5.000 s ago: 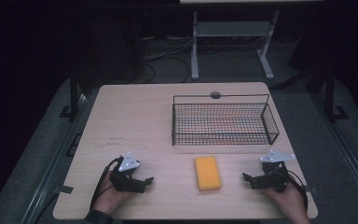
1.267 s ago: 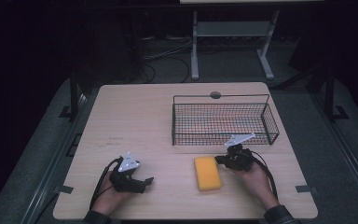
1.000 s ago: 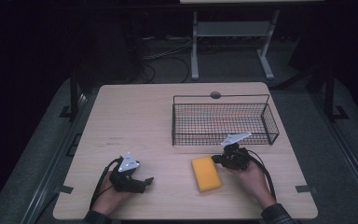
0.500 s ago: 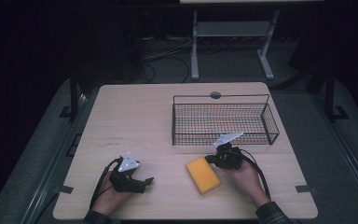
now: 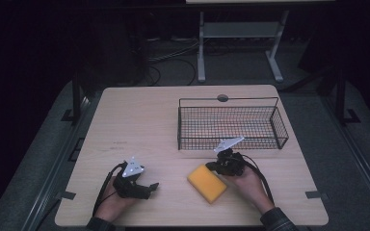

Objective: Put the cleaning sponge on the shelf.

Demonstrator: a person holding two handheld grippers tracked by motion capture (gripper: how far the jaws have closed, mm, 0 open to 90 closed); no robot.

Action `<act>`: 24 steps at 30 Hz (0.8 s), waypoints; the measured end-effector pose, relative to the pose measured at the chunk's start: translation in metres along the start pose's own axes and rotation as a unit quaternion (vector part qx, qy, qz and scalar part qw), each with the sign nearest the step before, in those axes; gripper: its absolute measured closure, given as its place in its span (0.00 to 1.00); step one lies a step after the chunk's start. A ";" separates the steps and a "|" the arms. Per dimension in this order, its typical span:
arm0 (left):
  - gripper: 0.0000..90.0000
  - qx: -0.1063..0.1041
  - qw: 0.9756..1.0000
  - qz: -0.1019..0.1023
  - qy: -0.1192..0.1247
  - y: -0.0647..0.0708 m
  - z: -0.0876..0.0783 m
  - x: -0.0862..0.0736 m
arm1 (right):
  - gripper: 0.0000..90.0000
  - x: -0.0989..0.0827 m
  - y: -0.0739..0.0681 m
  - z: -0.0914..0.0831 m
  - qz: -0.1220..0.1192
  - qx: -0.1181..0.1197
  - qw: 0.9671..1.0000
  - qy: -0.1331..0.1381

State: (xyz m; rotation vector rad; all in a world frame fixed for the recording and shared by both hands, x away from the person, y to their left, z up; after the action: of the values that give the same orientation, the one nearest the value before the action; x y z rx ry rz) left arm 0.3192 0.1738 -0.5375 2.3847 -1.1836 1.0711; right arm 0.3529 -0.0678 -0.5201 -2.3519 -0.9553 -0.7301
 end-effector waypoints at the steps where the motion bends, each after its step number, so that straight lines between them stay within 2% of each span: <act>1: 0.15 0.000 1.000 0.000 0.001 0.000 0.000 0.000 | 0.99 0.001 -0.002 0.001 -0.005 0.000 1.000 -0.002; 8: 0.15 0.000 1.000 0.000 0.000 0.000 0.000 0.000 | 0.99 0.004 -0.008 0.005 -0.011 0.005 1.000 -0.007; 13: 0.15 0.000 1.000 0.000 0.000 0.000 0.000 0.000 | 0.96 0.003 -0.006 0.002 -0.004 0.003 1.000 -0.008; 20: 0.15 0.000 1.000 0.000 0.000 0.000 0.000 0.000 | 0.86 0.001 0.002 -0.010 0.007 -0.005 1.000 -0.007; 24: 0.15 0.000 1.000 0.000 0.001 0.000 0.000 0.000 | 0.77 -0.003 0.006 -0.016 0.011 -0.019 1.000 -0.015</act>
State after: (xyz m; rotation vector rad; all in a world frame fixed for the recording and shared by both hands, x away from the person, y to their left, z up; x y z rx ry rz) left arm 0.3192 0.1736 -0.5376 2.3834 -1.1827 1.0736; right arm 0.3510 -0.0831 -0.5114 -2.4076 -0.9357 -0.7123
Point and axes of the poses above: each handheld gripper's, and its own axes: z roughly forward along the jaws, x roughly out of its top, y roughly to its right, the point moved 9 cm from there along z, roughly forward along the jaws, and after that the axes turned 6 degrees about z, right-handed, at the moved point
